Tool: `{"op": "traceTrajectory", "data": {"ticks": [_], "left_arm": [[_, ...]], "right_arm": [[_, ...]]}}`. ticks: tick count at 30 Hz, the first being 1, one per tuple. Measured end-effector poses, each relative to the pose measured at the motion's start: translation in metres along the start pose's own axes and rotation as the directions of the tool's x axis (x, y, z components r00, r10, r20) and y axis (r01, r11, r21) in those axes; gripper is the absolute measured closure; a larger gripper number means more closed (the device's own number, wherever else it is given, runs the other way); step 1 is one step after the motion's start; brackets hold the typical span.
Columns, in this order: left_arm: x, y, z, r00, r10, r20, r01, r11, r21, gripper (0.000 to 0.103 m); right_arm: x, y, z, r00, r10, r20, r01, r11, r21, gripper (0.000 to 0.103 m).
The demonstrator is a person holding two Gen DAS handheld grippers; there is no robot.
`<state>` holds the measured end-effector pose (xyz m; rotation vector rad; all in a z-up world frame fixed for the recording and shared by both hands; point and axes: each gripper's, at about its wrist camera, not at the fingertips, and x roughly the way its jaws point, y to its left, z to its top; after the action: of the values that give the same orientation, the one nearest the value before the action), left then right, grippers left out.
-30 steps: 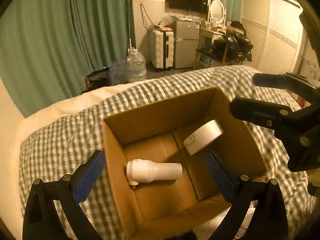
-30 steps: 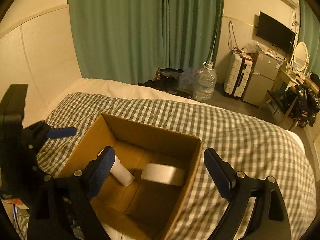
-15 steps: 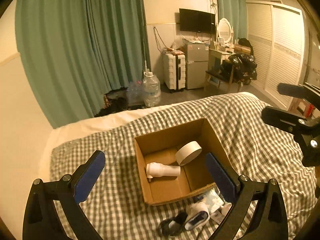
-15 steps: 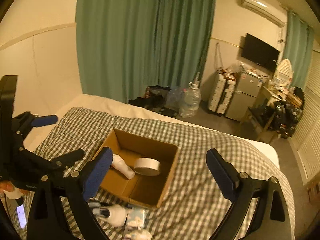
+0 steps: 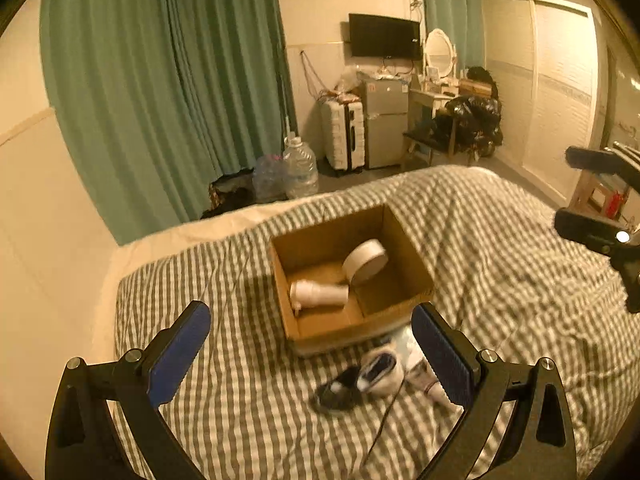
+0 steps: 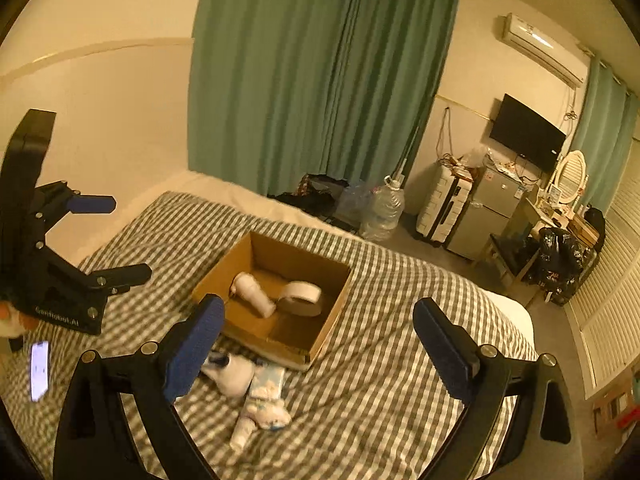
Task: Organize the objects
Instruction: 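Move both tools back toward the remaining items beside the box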
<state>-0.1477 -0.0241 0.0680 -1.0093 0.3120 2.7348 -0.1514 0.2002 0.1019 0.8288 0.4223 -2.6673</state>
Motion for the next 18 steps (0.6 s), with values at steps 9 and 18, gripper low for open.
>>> {"op": "traceTrajectory", "data": {"ticks": [9,18], "left_arm": [[0.042,-0.004,-0.082,0.998,0.055,-0.032,-0.055,0.998,-0.021,0.0],[0.113,-0.024,-0.124,0.992,0.035,-0.12,-0.032,0.999,0.025,0.0]], "right_arm": [[0.029,0.019,-0.071,0.998,0.055,-0.042,-0.057,0.997,-0.043,0.007],[0.118,0.027,-0.131,0.957,0.139,-0.254,-0.154,0.987,-0.041,0.007]]}}
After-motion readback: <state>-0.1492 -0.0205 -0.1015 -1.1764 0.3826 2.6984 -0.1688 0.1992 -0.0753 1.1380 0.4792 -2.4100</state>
